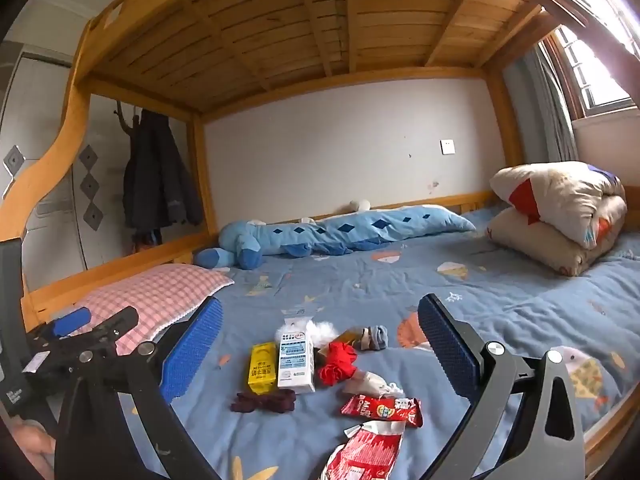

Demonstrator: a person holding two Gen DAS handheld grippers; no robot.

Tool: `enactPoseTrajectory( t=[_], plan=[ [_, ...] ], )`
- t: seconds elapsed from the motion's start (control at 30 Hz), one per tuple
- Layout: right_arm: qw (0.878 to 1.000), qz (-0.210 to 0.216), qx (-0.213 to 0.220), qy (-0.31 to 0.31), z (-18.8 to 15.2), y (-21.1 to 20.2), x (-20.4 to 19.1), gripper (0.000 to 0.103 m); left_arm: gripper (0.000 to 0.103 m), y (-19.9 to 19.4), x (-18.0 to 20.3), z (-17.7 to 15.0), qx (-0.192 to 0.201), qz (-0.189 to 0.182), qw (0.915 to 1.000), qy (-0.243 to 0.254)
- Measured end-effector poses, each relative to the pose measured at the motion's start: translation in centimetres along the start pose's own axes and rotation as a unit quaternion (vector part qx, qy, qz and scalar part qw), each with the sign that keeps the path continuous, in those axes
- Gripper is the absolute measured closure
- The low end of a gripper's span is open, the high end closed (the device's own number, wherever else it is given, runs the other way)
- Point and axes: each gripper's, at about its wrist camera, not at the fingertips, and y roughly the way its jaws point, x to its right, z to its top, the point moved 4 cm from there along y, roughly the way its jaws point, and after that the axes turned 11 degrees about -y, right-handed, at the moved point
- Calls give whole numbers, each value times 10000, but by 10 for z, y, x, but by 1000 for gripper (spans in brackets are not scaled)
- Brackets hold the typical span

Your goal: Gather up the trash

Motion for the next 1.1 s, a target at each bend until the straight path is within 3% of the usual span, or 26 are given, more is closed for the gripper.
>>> enactPoseTrajectory(
  t=[0.47, 0.73, 1.1],
  plan=[
    [9971, -265, 189, -684, -2, -13, -4, 8, 4, 7, 19, -6, -139, -160, 9997, 154],
    [9958, -248, 360, -808, 4, -15, -6, 8, 4, 12, 15, -4, -173, -175, 9997, 55],
    [9962, -161, 229, -823, 0, -6, -13, 8, 4, 18, 9, -7, -229, -129, 9996, 44]
  ],
)
